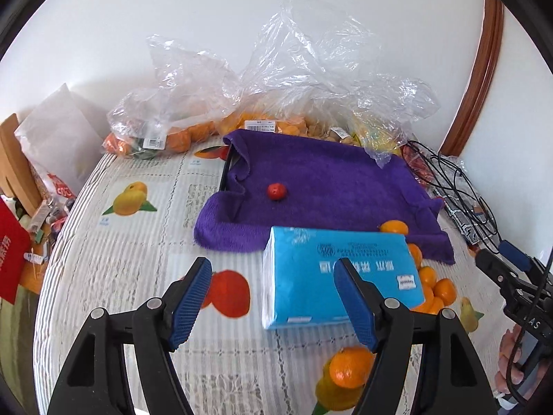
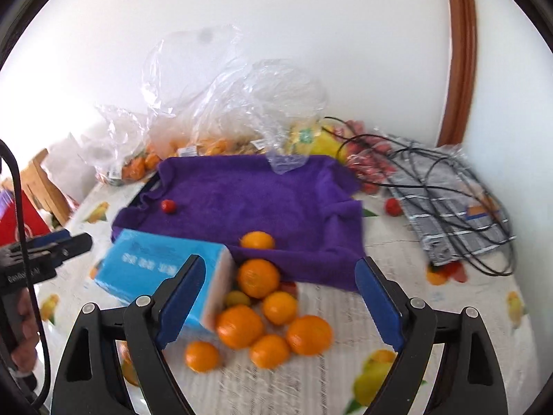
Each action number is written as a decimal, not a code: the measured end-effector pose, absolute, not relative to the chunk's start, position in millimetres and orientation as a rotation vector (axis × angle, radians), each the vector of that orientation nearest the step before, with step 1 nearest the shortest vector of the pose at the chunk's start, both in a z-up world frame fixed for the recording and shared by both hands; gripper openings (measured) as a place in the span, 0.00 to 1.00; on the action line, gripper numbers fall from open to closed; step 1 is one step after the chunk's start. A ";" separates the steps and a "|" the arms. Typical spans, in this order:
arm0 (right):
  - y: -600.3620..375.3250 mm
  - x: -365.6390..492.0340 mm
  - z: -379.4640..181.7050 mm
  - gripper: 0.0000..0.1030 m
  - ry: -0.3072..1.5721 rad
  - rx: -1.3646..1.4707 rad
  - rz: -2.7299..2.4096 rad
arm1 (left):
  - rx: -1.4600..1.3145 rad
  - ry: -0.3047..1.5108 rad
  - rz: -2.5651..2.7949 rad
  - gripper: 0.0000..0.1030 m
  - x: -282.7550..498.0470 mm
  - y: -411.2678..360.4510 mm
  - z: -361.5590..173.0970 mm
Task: Organize fruits
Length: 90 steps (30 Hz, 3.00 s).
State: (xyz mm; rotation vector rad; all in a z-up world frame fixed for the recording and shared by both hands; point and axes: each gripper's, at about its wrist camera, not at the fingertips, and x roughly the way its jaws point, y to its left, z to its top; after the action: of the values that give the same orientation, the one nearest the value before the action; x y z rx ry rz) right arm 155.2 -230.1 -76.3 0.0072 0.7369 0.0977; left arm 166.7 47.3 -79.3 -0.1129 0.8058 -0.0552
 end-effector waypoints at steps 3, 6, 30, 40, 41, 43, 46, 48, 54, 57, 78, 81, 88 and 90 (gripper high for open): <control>-239.3 143.0 -85.2 0.86 0.755 0.007 0.105 | -0.090 0.813 -0.029 0.69 157.3 44.3 -87.6; -247.3 134.7 -98.3 0.85 0.779 0.031 0.119 | -0.086 0.808 -0.005 0.69 146.7 44.5 -94.4; -270.5 166.1 -160.1 0.46 0.889 0.165 0.165 | -0.183 0.894 -0.072 0.69 140.1 40.7 -124.9; -270.6 173.8 -170.5 0.41 0.924 0.156 0.180 | -0.176 0.904 -0.136 0.69 136.3 29.4 -125.3; -270.6 173.0 -170.3 0.41 0.924 0.156 0.181 | -0.174 0.908 -0.144 0.69 135.9 27.8 -125.9; -271.7 169.9 -169.1 0.41 0.918 0.154 0.178 | -0.171 0.911 -0.174 0.69 134.0 23.3 -126.6; -275.6 162.5 -165.5 0.41 0.902 0.158 0.162 | -0.172 0.912 -0.231 0.69 130.9 14.2 -126.9; -278.3 157.8 -163.1 0.41 0.896 0.162 0.152 | -0.154 0.924 -0.250 0.70 130.8 5.3 -129.8; -286.2 138.6 -154.7 0.41 0.881 0.173 0.137 | -0.117 0.968 -0.267 0.68 129.9 -14.7 -148.8; -286.6 129.8 -153.9 0.41 0.886 0.176 0.140 | -0.092 0.983 -0.240 0.61 131.3 -22.2 -157.4; -250.0 118.3 -167.8 0.41 0.901 0.086 0.166 | -0.114 0.957 -0.173 0.40 120.0 11.0 -158.0; -251.2 117.4 -164.7 0.41 0.895 0.106 0.165 | -0.123 0.955 -0.185 0.40 120.1 13.4 -157.0; -248.7 115.7 -143.6 0.41 0.851 0.095 0.163 | -0.120 0.920 -0.198 0.40 120.4 17.5 -142.8; -247.4 117.7 -135.4 0.41 0.832 0.095 0.162 | -0.120 0.902 -0.195 0.40 122.1 18.9 -135.2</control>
State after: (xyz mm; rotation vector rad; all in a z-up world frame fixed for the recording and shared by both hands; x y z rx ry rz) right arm 117.7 -247.4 -135.4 0.0951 0.8324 0.1625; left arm 122.1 18.9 -135.2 -0.1200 0.9017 -0.1948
